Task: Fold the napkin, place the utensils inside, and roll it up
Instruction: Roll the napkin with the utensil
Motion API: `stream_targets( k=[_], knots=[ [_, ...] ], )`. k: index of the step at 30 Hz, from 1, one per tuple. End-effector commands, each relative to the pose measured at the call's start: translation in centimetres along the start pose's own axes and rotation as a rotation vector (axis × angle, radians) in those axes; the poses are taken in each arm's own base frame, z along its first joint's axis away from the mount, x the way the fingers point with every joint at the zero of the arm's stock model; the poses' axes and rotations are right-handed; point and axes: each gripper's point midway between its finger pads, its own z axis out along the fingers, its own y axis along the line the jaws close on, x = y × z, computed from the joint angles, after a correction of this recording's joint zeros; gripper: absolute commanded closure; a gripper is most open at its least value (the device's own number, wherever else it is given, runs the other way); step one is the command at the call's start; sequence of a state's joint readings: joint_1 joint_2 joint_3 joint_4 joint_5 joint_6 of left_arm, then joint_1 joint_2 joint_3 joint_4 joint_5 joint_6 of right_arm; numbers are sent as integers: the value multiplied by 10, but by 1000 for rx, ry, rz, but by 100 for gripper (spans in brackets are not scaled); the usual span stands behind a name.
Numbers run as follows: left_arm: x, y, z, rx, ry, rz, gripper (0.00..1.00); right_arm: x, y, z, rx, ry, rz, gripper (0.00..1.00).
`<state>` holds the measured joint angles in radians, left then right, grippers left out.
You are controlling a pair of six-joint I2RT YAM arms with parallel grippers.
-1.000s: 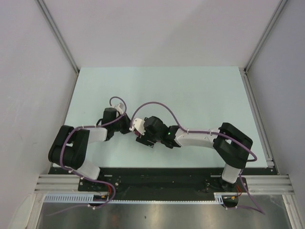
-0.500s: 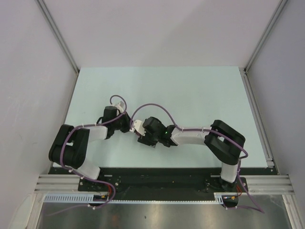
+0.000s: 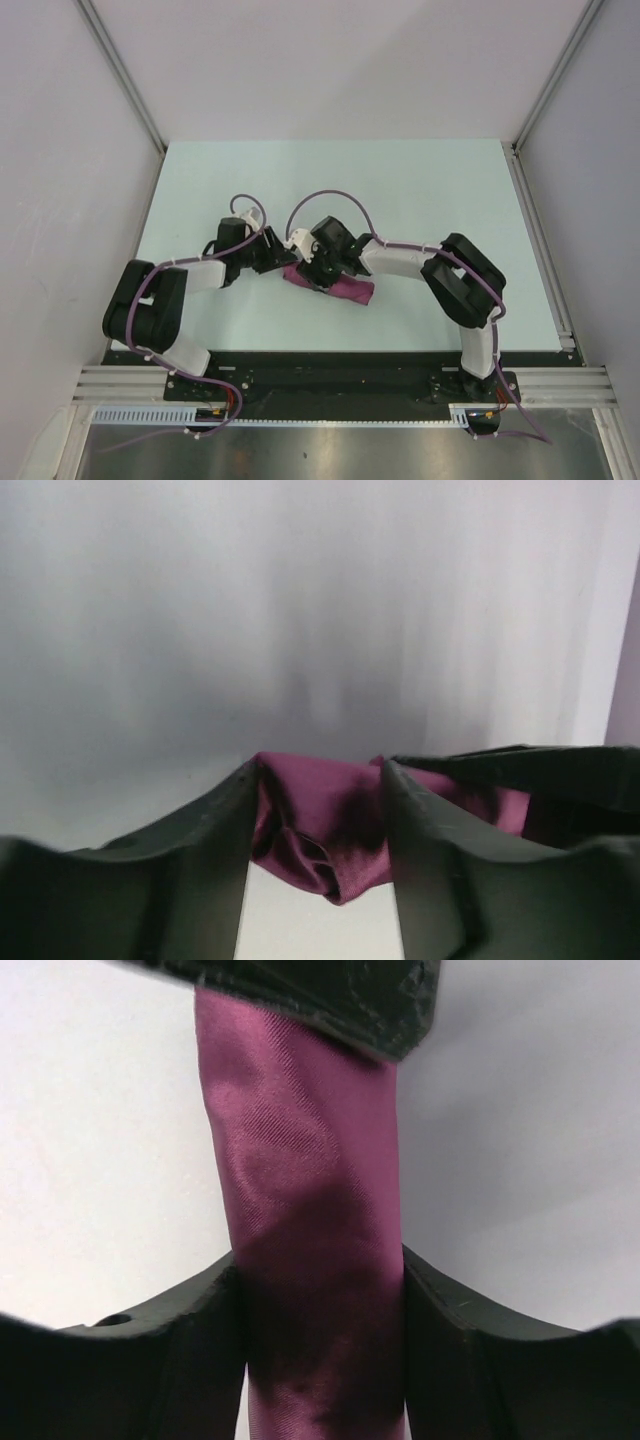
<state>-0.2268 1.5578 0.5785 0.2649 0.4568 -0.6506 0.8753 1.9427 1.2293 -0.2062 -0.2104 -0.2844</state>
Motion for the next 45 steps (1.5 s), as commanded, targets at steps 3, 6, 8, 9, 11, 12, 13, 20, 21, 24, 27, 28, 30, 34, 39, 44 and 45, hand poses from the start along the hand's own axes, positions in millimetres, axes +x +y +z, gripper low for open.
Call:
stream_targets(
  k=[3,6,8,9,11,12,13,20,21,24,27,28,30,34,39,44,45],
  knots=[
    [-46,-15,-14,-30,-124,24,29,25,8,7,-162,60,203,49],
    [-60,-14,-27,-55,-172,19,26,28,0,5,-160,43,277,52],
    [-65,-14,-34,-62,-187,11,25,31,-3,3,-149,36,318,54],
    [-69,-18,-40,-55,-209,18,25,30,-8,2,-135,24,357,55],
    [-73,-22,-47,-55,-228,20,24,37,-12,0,-115,23,405,55],
    [-74,-26,-53,-49,-237,27,23,32,-17,-2,-105,-3,413,56],
    [-76,-29,-56,-46,-245,27,23,34,-22,-3,-94,-10,463,57],
    [-90,-50,-83,-19,-304,66,20,45,-37,-13,-22,-49,573,59],
    [-86,-47,-84,-32,-290,58,20,47,-38,-13,-8,-44,578,59],
    [-87,-52,-91,-28,-295,70,19,52,-44,-14,46,-29,596,59],
    [-89,-56,-97,-22,-303,79,18,56,-52,-17,115,-26,621,59],
    [-90,-57,-99,-20,-307,81,19,56,-53,-18,126,-28,626,59],
    [-91,-60,-103,-12,-311,82,18,53,-50,-17,133,-30,627,58],
    [-93,-63,-109,-4,-320,89,17,46,-41,-12,146,-30,621,57],
    [-92,-60,-112,-9,-318,85,16,43,-28,-2,153,-14,614,55],
    [-92,-59,-115,-7,-322,85,16,33,-8,8,139,5,580,55],
    [-92,-59,-115,-6,-322,84,16,33,-6,10,139,9,577,55]
  ],
)
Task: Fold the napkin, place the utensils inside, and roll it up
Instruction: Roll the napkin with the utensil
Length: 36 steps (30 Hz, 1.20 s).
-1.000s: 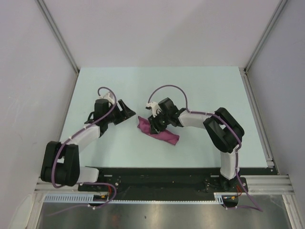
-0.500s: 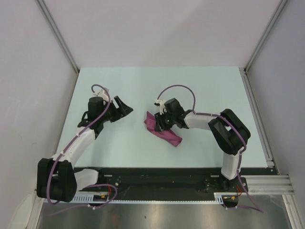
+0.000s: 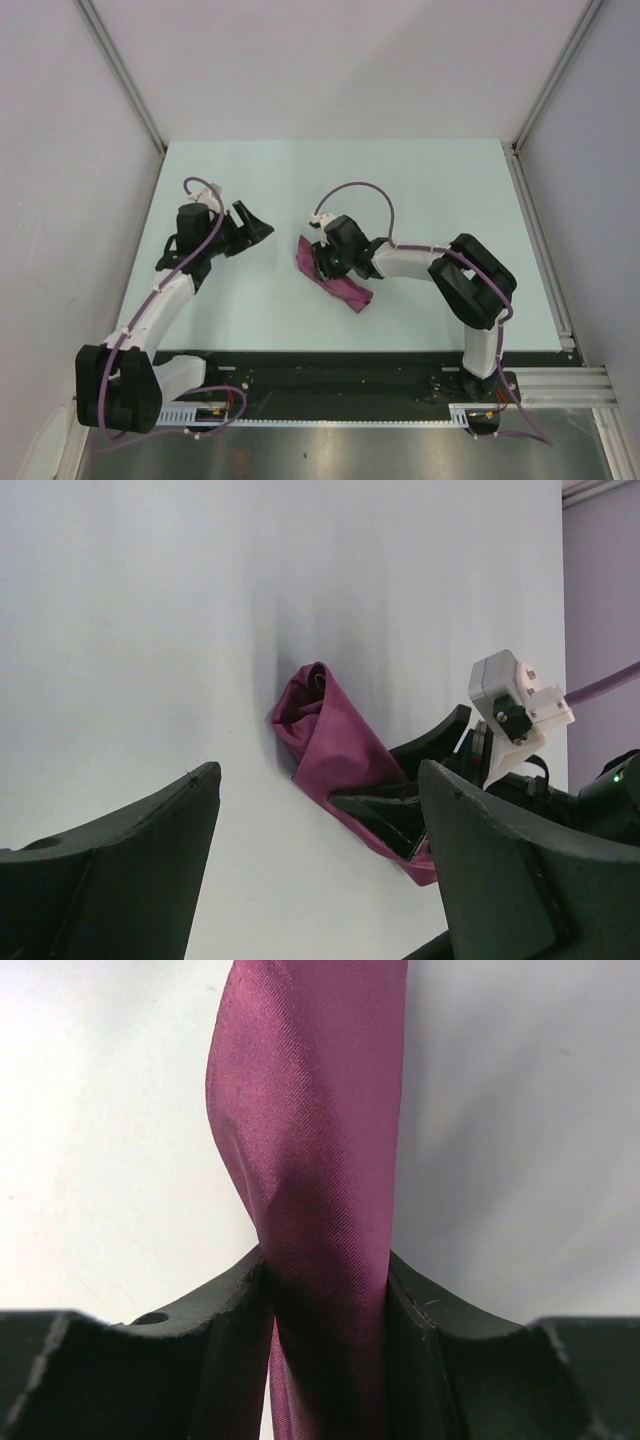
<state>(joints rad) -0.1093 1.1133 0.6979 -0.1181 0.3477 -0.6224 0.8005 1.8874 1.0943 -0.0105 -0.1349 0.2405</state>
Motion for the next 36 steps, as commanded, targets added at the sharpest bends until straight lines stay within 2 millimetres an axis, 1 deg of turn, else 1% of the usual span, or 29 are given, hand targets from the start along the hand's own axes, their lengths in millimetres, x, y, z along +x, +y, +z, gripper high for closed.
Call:
stream_targets(
  k=[1,7,9,10,11,14,16,18,19,22,25,26,29,31,32,33,34,35,36],
  knots=[
    [-19,-16,-11,48,-50,42,16,40,7,13,46,132,-3,54],
    [-20,-15,-13,48,-53,42,14,42,12,18,56,144,-17,53],
    [-20,-16,-14,53,-52,42,14,42,14,18,54,147,-20,50],
    [-21,-15,-14,51,-54,42,14,42,14,17,55,148,-20,48],
    [-21,-15,-14,52,-55,41,14,42,14,17,55,150,-20,42],
    [-21,-15,-14,52,-52,39,14,36,15,14,48,137,-23,32],
    [-21,-16,-15,56,-51,39,13,33,16,12,46,130,-30,28],
    [-23,-16,-16,53,-53,42,13,26,18,8,36,115,-41,25],
    [-23,-15,-16,52,-53,42,12,24,18,6,34,111,-43,22],
    [-24,-15,-17,50,-55,45,12,14,19,0,27,90,-56,17],
    [-25,-15,-18,46,-57,45,11,2,19,-8,20,60,-70,13],
    [-26,-14,-18,43,-59,45,11,-5,23,-14,12,39,-76,12],
    [-28,-15,-19,42,-59,51,11,-19,25,-25,1,6,-85,8],
    [-30,-14,-20,34,-60,53,9,-35,27,-41,-11,-44,-79,6],
    [-30,-13,-21,26,-60,55,7,-40,28,-46,-16,-63,-72,6],
    [-33,-11,-23,15,-66,60,5,-50,31,-58,-23,-99,-68,5],
    [-35,-10,-24,8,-66,60,4,-56,31,-64,-27,-118,-66,4],
    [-37,-9,-27,1,-69,68,3,-62,27,-70,-24,-136,-52,2],
    [-41,-6,-30,-8,-77,69,3,-63,25,-76,-27,-142,-45,2]
  ],
)
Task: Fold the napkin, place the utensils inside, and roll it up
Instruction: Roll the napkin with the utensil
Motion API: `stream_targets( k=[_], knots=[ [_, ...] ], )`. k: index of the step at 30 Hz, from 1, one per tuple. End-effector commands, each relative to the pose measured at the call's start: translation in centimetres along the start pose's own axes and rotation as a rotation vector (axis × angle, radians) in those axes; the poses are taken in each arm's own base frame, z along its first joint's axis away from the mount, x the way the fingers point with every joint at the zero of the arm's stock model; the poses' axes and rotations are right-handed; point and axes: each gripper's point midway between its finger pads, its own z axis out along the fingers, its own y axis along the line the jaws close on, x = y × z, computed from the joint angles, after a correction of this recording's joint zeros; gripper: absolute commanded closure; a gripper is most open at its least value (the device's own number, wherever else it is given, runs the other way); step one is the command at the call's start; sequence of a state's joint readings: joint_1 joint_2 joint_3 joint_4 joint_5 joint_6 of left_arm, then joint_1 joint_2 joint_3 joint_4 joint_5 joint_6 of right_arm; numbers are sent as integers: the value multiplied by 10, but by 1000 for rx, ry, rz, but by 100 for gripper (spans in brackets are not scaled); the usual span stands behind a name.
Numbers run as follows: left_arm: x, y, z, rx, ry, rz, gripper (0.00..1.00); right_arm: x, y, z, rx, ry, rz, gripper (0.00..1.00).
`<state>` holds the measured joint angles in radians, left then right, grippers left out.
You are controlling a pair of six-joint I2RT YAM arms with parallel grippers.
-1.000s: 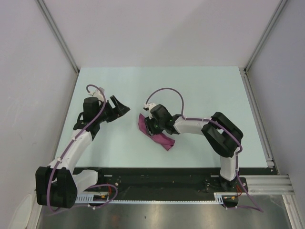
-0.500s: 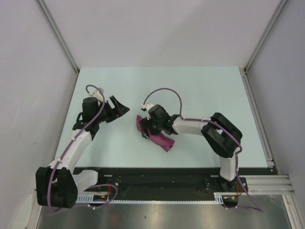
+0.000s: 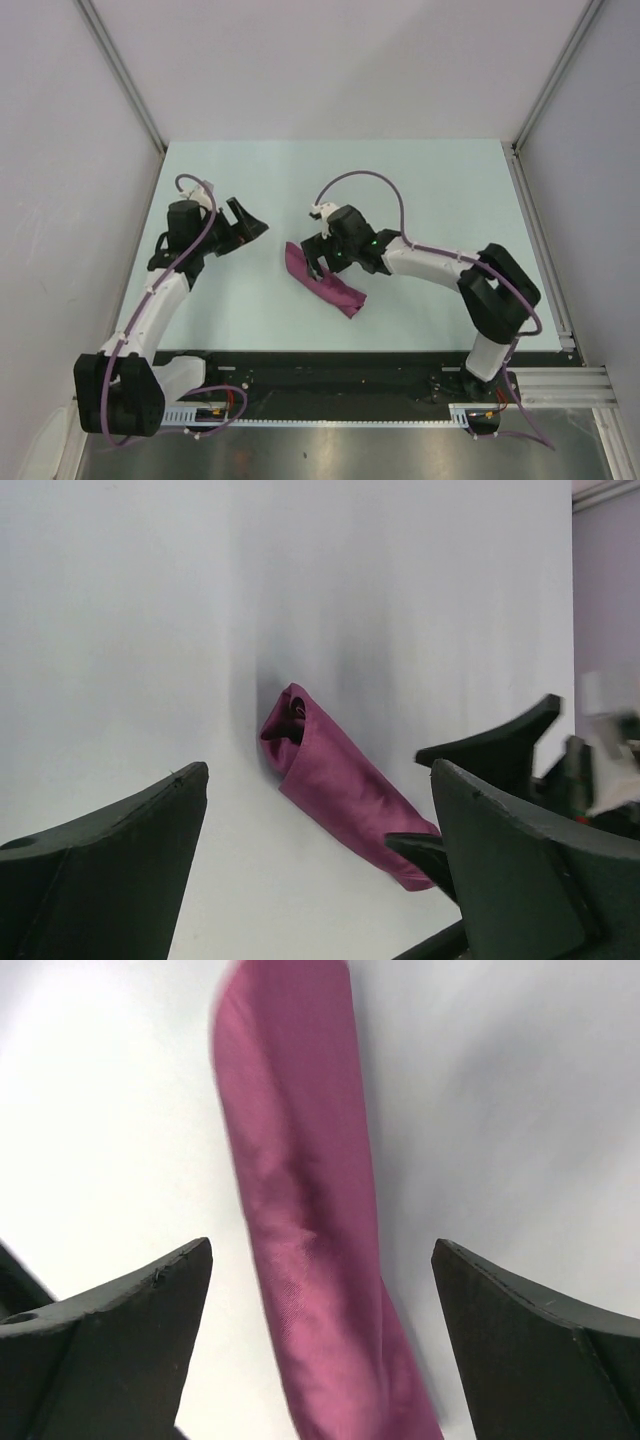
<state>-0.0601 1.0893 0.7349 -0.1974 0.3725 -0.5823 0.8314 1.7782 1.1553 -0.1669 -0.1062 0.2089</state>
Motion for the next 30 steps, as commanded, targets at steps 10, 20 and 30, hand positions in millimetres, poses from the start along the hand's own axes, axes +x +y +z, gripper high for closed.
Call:
stream_targets(
  k=[10,20,30],
  knots=[
    [-40,-5,-54,6,-101,231,0,-39,-99,-125,123,-319,260,0],
    [-26,-29,-77,156,-171,365,1,-4,-156,-208,334,-496,385,0],
    [-30,-29,-81,143,-193,375,0,17,-158,-215,368,-525,402,0]
  ],
)
